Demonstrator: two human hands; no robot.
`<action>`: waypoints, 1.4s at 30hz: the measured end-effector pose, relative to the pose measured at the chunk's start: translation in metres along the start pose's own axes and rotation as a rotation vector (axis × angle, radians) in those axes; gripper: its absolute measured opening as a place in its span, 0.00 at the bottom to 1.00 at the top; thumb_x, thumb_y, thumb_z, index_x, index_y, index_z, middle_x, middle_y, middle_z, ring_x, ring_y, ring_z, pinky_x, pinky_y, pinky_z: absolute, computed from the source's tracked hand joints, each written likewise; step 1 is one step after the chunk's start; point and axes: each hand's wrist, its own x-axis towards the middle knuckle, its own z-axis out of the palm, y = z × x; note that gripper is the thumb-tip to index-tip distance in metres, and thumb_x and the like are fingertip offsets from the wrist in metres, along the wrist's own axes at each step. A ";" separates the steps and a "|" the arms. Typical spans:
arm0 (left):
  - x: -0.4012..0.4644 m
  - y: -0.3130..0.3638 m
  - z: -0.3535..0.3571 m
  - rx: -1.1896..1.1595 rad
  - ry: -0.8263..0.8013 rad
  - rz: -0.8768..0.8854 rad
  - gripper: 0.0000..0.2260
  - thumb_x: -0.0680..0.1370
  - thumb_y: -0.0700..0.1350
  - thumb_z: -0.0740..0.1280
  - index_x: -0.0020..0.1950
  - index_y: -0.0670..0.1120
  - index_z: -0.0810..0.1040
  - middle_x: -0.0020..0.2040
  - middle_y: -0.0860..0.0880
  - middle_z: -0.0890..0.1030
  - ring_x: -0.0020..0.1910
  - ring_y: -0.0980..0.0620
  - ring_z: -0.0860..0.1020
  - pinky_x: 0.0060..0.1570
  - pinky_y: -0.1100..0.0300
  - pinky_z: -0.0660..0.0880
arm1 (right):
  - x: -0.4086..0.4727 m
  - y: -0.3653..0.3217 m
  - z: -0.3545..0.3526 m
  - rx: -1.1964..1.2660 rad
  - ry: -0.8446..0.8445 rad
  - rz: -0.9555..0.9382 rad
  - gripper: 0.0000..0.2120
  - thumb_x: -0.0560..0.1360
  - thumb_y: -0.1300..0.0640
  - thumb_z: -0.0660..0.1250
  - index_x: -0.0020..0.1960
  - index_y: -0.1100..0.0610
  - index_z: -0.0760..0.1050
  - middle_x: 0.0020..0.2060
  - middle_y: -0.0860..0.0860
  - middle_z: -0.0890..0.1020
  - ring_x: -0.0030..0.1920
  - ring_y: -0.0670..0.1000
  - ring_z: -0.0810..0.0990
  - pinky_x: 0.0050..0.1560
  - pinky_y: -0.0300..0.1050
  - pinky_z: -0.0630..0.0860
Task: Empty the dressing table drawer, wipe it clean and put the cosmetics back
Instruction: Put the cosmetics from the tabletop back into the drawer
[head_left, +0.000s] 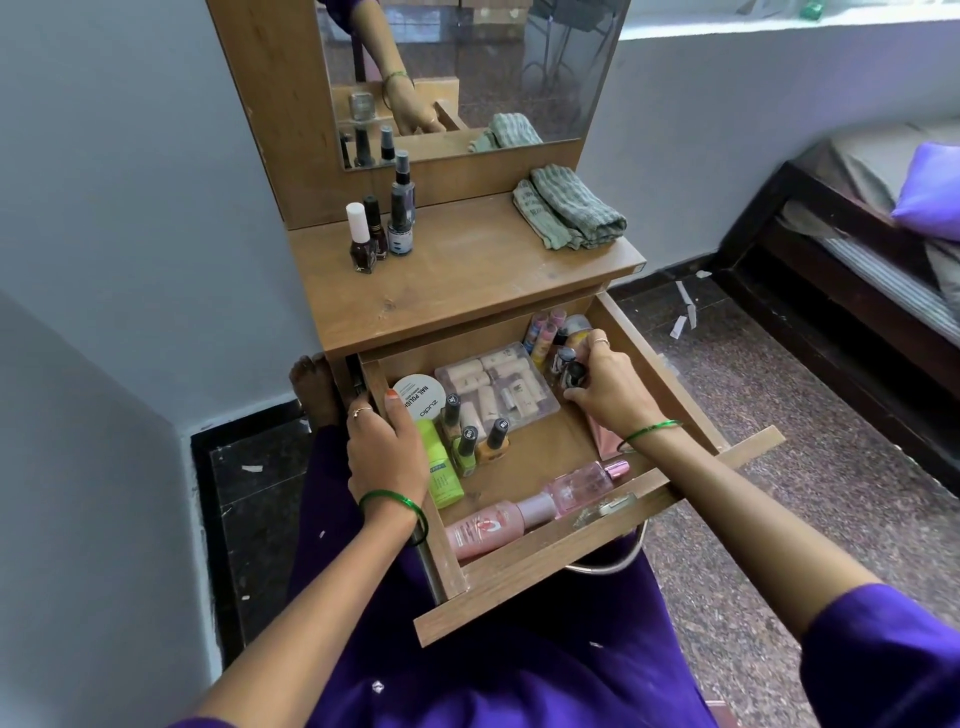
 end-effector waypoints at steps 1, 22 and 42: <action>0.000 0.000 0.000 0.002 0.001 0.001 0.17 0.82 0.54 0.52 0.59 0.43 0.71 0.56 0.43 0.78 0.54 0.40 0.76 0.41 0.54 0.66 | 0.000 0.000 0.000 0.001 -0.005 0.007 0.23 0.70 0.64 0.72 0.59 0.63 0.63 0.56 0.61 0.76 0.56 0.59 0.77 0.49 0.44 0.72; 0.000 -0.004 0.003 0.001 0.005 -0.002 0.18 0.81 0.56 0.52 0.59 0.45 0.71 0.56 0.46 0.77 0.54 0.44 0.76 0.39 0.54 0.64 | 0.028 -0.144 -0.050 -0.113 0.076 -0.567 0.19 0.74 0.56 0.67 0.64 0.56 0.70 0.63 0.51 0.74 0.67 0.52 0.68 0.62 0.38 0.60; 0.000 -0.004 0.001 -0.002 0.014 0.027 0.19 0.81 0.55 0.52 0.63 0.45 0.71 0.60 0.46 0.76 0.56 0.43 0.76 0.47 0.48 0.74 | 0.070 -0.229 -0.021 -0.585 0.128 -0.866 0.23 0.71 0.72 0.58 0.59 0.53 0.75 0.57 0.53 0.79 0.61 0.54 0.74 0.65 0.47 0.62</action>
